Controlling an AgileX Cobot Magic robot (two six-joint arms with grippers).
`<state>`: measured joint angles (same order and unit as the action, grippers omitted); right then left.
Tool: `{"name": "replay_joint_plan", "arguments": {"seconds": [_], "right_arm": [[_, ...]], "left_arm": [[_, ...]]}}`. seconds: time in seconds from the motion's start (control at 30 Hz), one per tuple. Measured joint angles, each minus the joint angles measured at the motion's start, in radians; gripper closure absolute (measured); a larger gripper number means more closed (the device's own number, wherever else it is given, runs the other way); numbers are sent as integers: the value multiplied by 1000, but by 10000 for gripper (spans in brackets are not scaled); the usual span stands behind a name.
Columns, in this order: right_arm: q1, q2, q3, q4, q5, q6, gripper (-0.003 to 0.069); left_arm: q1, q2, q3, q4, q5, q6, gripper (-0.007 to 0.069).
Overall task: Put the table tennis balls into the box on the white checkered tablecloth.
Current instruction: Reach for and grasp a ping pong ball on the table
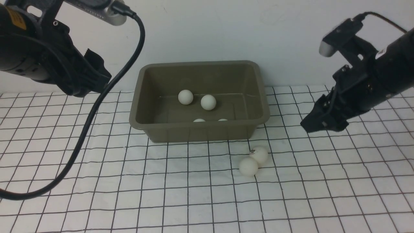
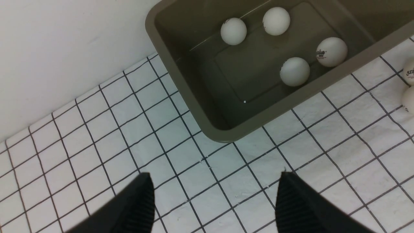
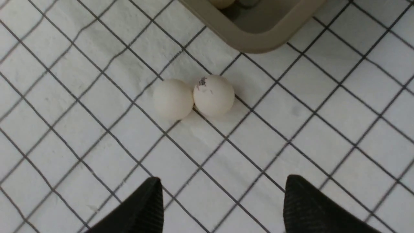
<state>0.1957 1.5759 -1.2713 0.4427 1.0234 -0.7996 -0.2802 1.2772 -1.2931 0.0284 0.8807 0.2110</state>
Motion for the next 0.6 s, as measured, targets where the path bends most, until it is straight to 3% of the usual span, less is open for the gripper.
{"name": "replay_joint_plan", "arguments": {"seconds": [0.13,0.23,0.6], "right_arm": [[15,0,71,66,-78,-16,206],[76,58,150,189,-255,-51,204],[111,251,151,291,-442,-56,155]], "left_arm": [[0,0,0,0,0,0,174],[0,0,0,0,0,0,174],[0,0,0,0,0,0,174]]}}
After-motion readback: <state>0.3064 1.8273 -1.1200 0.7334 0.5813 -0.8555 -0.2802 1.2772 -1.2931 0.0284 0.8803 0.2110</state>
